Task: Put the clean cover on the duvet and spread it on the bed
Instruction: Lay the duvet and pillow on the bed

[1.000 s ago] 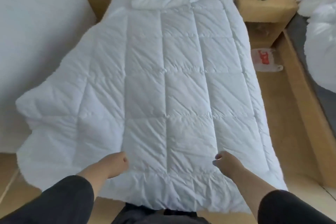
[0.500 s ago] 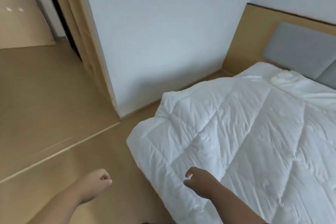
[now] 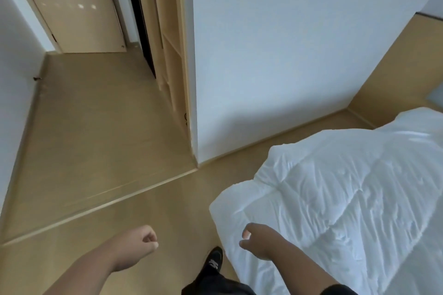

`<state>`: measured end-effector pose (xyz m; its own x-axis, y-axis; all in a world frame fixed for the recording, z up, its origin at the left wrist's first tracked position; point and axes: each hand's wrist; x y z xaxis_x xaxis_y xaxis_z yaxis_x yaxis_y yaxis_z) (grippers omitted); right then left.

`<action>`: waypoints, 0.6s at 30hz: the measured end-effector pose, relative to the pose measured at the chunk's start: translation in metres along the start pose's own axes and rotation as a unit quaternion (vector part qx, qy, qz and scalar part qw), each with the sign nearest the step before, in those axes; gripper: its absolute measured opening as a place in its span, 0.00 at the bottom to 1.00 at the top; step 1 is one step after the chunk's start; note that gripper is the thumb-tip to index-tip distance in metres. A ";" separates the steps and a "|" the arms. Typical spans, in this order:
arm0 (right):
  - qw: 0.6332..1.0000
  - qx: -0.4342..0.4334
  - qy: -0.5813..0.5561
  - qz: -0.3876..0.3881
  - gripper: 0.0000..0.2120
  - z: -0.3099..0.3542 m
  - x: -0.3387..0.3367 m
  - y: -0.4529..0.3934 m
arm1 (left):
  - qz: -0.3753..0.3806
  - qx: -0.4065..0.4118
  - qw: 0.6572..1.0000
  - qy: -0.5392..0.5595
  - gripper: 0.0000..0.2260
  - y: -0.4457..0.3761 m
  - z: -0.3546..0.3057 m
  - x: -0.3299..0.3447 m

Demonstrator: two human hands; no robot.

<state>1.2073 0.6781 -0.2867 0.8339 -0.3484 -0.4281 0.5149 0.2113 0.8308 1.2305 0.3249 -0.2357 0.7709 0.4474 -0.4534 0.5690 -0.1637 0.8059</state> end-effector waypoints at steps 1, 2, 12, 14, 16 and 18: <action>1.000 -0.004 0.006 0.004 0.18 0.008 -0.015 -0.015 | 0.000 -0.005 1.000 -0.003 0.05 -0.011 -0.001 -0.018; 1.000 -0.008 0.012 0.005 0.18 0.015 -0.031 -0.031 | -0.005 -0.008 1.000 -0.007 0.05 -0.022 -0.002 -0.037; 0.996 0.018 -0.011 -0.082 0.13 0.053 -0.255 -0.123 | -0.047 0.013 0.999 -0.001 0.01 -0.132 -0.071 -0.217; 0.995 0.027 -0.013 -0.097 0.14 0.051 -0.287 -0.132 | -0.037 0.023 0.999 0.000 0.01 -0.158 -0.088 -0.243; 0.993 0.029 -0.031 -0.107 0.16 0.045 -0.311 -0.143 | -0.022 0.030 0.999 -0.001 0.02 -0.187 -0.104 -0.270; 0.992 0.038 -0.052 -0.104 0.16 0.034 -0.329 -0.155 | -0.006 0.036 0.999 -0.018 0.02 -0.220 -0.122 -0.298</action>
<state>0.8465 0.7291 -0.2621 0.6833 -0.4709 -0.5580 0.6542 0.0557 0.7542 0.8405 0.3350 -0.2316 0.7727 0.4185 -0.4773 0.5965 -0.2217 0.7714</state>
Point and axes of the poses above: each hand's wrist, its own y-axis away from the middle knuckle, its own x-axis out of the palm, z = x × y, and after that the axes turned 14 degrees about z, right-handed
